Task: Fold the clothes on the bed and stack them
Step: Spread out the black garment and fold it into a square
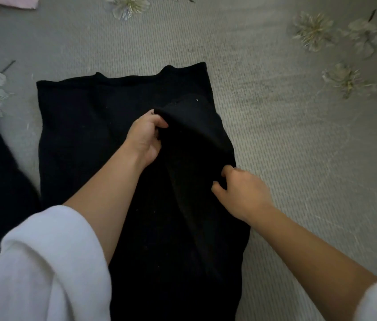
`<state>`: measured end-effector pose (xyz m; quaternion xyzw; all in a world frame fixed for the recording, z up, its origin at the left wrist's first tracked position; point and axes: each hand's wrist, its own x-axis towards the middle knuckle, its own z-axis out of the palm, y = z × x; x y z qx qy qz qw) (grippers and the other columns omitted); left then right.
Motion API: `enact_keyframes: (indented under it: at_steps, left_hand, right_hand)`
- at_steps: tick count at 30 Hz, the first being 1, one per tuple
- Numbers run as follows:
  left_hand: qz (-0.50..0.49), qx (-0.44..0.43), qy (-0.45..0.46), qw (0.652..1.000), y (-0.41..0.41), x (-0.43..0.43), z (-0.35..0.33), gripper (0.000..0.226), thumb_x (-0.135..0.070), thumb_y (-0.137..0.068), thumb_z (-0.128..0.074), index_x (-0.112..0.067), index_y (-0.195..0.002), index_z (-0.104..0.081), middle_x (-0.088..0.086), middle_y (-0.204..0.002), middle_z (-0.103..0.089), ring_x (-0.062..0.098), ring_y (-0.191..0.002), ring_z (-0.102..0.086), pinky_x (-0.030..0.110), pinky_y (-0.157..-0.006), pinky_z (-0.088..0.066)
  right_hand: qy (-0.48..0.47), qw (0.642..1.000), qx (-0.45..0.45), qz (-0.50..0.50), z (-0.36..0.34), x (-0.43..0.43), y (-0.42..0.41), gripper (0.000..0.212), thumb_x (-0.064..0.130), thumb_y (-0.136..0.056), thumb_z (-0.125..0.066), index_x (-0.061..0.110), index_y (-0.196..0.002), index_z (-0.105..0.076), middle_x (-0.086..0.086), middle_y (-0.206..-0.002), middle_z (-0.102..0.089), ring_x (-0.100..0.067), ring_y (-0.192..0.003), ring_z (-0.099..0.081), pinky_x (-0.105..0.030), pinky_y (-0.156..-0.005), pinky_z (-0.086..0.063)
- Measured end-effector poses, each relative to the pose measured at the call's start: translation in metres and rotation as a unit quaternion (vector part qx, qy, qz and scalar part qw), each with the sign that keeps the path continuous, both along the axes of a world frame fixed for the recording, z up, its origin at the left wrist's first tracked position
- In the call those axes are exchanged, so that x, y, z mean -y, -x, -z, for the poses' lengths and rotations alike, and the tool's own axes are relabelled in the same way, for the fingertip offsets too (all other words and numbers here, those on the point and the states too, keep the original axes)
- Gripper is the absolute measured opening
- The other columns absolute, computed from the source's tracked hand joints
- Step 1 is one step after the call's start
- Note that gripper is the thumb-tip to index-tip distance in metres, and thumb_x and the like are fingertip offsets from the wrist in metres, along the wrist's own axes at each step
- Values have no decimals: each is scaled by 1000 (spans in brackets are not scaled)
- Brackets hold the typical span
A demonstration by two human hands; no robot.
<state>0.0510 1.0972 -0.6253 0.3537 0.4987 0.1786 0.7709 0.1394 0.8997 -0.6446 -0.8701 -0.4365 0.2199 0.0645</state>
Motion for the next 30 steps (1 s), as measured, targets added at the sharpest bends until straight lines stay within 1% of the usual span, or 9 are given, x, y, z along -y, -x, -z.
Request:
enact_keyframes:
  at_steps: [4, 6, 8, 13, 17, 22, 25, 27, 30]
  left_hand:
    - [-10, 71, 129, 989, 24, -5, -1, 32, 0, -72, -46, -10, -97, -64, 6, -96, -66, 18, -81, -61, 30, -74, -56]
    - [19, 51, 167, 984, 26, -5, -2, 43, -14, -78, -59, -4, -119, -58, 11, -104, -65, 22, -83, -64, 35, -77, -55]
    - [83, 6, 156, 984, 20, -1, -8, 40, -25, -84, -65, -6, -119, -62, 13, -101, -69, 25, -82, -68, 37, -77, -58]
    - [34, 69, 29, 997, 11, -5, -29, 32, -12, -90, -57, -4, -120, -61, 11, -94, -69, 24, -83, -67, 38, -80, -57]
    - [-7, 146, -110, 983, 45, -31, -47, 24, -9, -88, -58, -17, -110, -65, 5, -101, -72, 22, -96, -69, 35, -80, -56]
    - [-77, -45, -101, 991, 112, -47, 6, 39, -7, -90, -58, -22, -126, -58, 1, -120, -66, 21, -110, -63, 41, -97, -50]
    - [-98, -145, 19, 984, 150, -43, 39, 58, -2, -90, -56, -30, -139, -42, 3, -130, -57, 20, -111, -59, 38, -81, -54]
    - [-104, -141, 20, 984, 162, -42, 49, 69, 2, -86, -60, -28, -143, -35, 3, -125, -59, 17, -101, -63, 31, -66, -53]
    - [-70, -189, -65, 977, 162, -38, 49, 79, 4, -82, -63, -26, -146, -28, 2, -118, -62, 14, -97, -63, 27, -69, -53]
  right_hand:
    - [14, 1000, 10, -3, -3, 1, 8, 41, 43, -94, -44, 13, -119, -53, -3, -111, -59, -21, -101, -55, -35, -81, -45]
    - [35, 999, 31, -21, -2, 4, 13, 41, 44, -94, -43, 14, -121, -53, -1, -114, -56, -19, -105, -52, -33, -84, -44]
    - [37, 998, 44, -19, 0, 5, 15, 39, 42, -94, -44, 14, -120, -53, -1, -113, -56, -18, -104, -52, -33, -85, -44]
    - [-141, 986, 86, 3, -6, 10, 21, 24, 20, -84, -66, 6, -104, -63, -6, -94, -62, -25, -85, -59, -38, -75, -46]
    - [-154, 980, 116, -45, -4, 6, 31, 37, 26, -81, -68, 10, -114, -61, -5, -115, -60, -22, -106, -56, -39, -91, -40]
    - [1, 986, 90, -140, 10, 3, 53, 62, 43, -90, -53, 17, -144, -39, -4, -152, -35, -21, -143, -27, -45, -109, -26]
    - [76, 986, 52, -142, 23, 8, 63, 70, 50, -95, -36, 22, -153, -9, 2, -161, -7, -16, -148, 0, -44, -116, -8]
    - [64, 987, 61, -132, 22, 11, 68, 72, 48, -94, -40, 20, -153, -9, 0, -161, -9, -18, -148, -2, -47, -115, -12]
    - [2, 980, 109, -168, 16, 12, 76, 72, 39, -87, -56, 16, -150, -27, -4, -157, -24, -23, -145, -19, -51, -111, -23]
